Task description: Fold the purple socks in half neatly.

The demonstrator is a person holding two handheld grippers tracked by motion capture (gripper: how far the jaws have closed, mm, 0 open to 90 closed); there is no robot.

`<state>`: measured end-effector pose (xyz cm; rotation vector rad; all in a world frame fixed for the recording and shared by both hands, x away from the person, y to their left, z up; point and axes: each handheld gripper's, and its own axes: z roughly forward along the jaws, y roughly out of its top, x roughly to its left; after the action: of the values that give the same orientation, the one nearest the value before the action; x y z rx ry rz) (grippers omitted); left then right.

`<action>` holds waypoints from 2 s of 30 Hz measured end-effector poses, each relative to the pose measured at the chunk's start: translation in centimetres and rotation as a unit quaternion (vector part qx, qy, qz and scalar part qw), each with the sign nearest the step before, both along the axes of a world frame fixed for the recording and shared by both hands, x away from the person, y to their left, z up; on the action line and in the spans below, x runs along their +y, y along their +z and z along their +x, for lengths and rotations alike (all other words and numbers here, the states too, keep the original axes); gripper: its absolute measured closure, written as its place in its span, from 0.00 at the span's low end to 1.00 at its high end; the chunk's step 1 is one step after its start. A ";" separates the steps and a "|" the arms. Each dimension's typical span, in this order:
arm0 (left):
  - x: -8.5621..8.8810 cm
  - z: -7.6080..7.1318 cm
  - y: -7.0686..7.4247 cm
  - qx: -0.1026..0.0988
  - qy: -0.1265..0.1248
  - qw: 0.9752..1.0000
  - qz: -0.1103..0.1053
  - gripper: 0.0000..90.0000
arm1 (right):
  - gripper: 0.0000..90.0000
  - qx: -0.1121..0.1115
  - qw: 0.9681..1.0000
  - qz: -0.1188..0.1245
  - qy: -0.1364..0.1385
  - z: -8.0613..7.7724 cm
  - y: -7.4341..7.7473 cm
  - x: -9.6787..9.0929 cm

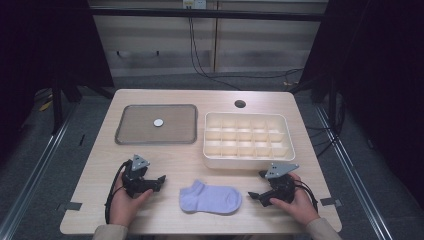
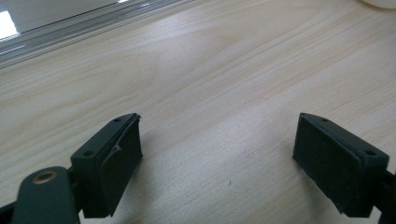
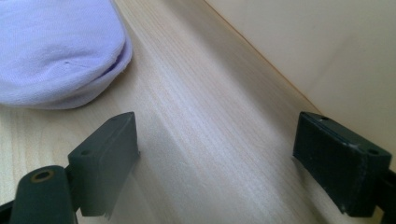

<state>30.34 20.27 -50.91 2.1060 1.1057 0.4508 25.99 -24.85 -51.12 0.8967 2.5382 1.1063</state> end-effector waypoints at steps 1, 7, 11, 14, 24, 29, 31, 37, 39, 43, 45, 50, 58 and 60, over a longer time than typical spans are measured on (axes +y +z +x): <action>0.0 0.0 0.0 0.000 0.000 1.000 0.000 0.16 | 0.15 0.000 1.000 0.000 0.000 0.0 0.0 0.0; 0.0 0.0 0.0 0.000 0.000 1.000 0.000 0.16 | 0.15 0.000 1.000 0.000 -0.002 0.0 0.0 0.0; 0.0 0.0 0.0 0.000 0.001 1.000 -0.002 0.16 | 0.15 0.000 1.000 0.000 -0.004 -0.1 0.0 0.1; -0.1 0.0 0.0 0.002 0.003 1.000 0.002 0.16 | 0.16 -0.003 1.000 -0.001 -0.008 -0.2 0.0 0.1; -1.4 -0.3 1.9 0.048 -0.009 0.998 -0.034 0.37 | 0.41 -0.003 1.000 -0.001 0.016 -1.1 0.5 0.0; -3.0 -1.1 3.2 0.053 -0.044 0.997 -0.023 0.43 | 0.58 0.004 0.999 0.008 0.033 -1.7 1.4 0.4; -3.6 -1.3 3.3 0.063 -0.057 0.996 -0.022 0.45 | 0.66 0.006 0.999 0.007 0.040 -2.0 1.5 0.7; -4.7 -2.0 3.6 0.090 -0.078 0.992 -0.032 0.54 | 0.86 0.017 0.998 0.008 0.054 -2.4 1.7 1.0; -5.0 -2.3 3.8 0.097 -0.083 0.991 -0.029 0.55 | 0.92 0.032 0.998 0.014 0.059 -2.4 1.6 1.1; -5.5 -2.6 4.0 0.106 -0.092 0.990 -0.027 0.57 | 0.97 0.039 0.997 0.011 0.070 -2.5 1.5 1.3; -5.8 -2.7 3.8 0.113 -0.105 0.988 -0.019 0.58 | 1.00 0.043 0.996 0.010 0.078 -2.6 1.5 1.7; -6.2 -3.0 3.4 0.123 -0.110 0.986 -0.017 0.59 | 1.00 0.043 0.995 0.011 0.089 -2.5 1.6 2.3; -7.7 -3.1 2.6 0.129 -0.124 0.984 0.010 0.63 | 1.00 0.046 0.994 0.006 0.100 -2.2 1.4 2.9; -7.9 -2.9 2.7 0.132 -0.121 0.984 0.015 0.68 | 1.00 0.044 0.994 0.003 0.102 -2.1 1.4 3.0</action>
<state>27.43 12.36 -48.24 2.3382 0.9726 0.0730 23.87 -21.85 -49.77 0.7133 2.7510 1.1535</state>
